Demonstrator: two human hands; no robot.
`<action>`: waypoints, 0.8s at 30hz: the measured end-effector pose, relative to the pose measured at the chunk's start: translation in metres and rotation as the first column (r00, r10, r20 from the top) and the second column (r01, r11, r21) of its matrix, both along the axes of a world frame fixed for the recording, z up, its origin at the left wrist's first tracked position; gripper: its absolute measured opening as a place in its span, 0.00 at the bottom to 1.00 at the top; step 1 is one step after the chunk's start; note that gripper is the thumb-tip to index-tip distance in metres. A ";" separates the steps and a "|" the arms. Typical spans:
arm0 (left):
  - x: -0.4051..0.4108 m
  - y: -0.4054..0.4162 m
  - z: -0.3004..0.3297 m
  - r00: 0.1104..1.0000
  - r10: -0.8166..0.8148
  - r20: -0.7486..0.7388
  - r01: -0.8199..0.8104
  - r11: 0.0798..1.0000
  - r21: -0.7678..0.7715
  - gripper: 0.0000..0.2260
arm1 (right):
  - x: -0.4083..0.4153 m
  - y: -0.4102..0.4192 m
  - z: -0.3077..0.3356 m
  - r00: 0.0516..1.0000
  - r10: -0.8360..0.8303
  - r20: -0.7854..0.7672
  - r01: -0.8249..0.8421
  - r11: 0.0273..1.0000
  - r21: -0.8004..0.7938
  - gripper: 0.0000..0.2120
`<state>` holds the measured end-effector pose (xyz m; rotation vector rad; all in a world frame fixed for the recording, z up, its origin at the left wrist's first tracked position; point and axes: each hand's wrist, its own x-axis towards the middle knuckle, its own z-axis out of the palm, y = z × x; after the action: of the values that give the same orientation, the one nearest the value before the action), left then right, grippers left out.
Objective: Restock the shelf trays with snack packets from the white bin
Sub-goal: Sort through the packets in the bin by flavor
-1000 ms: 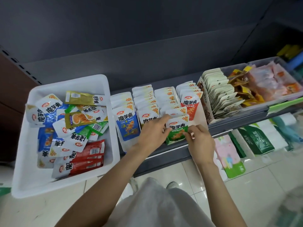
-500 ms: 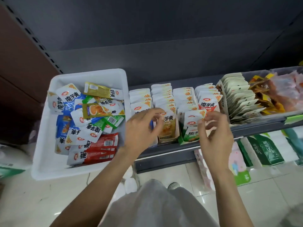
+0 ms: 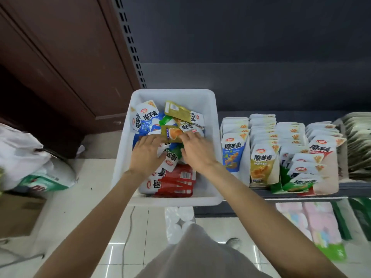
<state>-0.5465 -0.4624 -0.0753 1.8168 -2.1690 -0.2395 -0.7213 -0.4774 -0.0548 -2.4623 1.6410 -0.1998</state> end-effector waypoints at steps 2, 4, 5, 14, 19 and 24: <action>0.001 -0.009 -0.001 1.000 0.009 0.007 -0.009 1.000 0.022 0.19 | 0.008 -0.014 -0.013 0.994 -0.030 -0.104 0.028 0.999 -0.019 0.22; 0.000 -0.017 -0.003 0.998 0.015 0.055 -0.019 0.996 0.083 0.20 | 0.012 -0.023 -0.019 0.982 -0.050 -0.182 0.040 0.998 -0.056 0.24; 0.000 -0.021 -0.005 0.997 0.015 0.078 -0.024 0.993 0.118 0.21 | 0.014 -0.025 -0.020 0.980 -0.054 -0.194 0.036 0.995 -0.095 0.21; 0.002 -0.024 0.005 0.885 0.287 -0.368 -0.158 0.926 0.342 0.18 | 0.005 -0.012 -0.015 0.993 0.112 -0.037 -0.118 0.938 -0.325 0.11; -0.002 0.009 0.053 0.508 0.500 -0.701 0.040 0.800 0.599 0.16 | -0.008 0.031 0.011 0.865 0.167 0.473 0.050 0.910 -0.413 0.09; -0.020 0.045 0.083 0.373 0.423 -0.826 0.332 0.770 0.544 0.15 | -0.035 0.068 0.028 0.749 0.215 0.627 0.049 0.925 -0.376 0.12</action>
<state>-0.5662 -0.4172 0.0080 1.3250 -1.1538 -1.7494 -0.7565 -0.4098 -0.0272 -2.2630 1.2375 -1.3190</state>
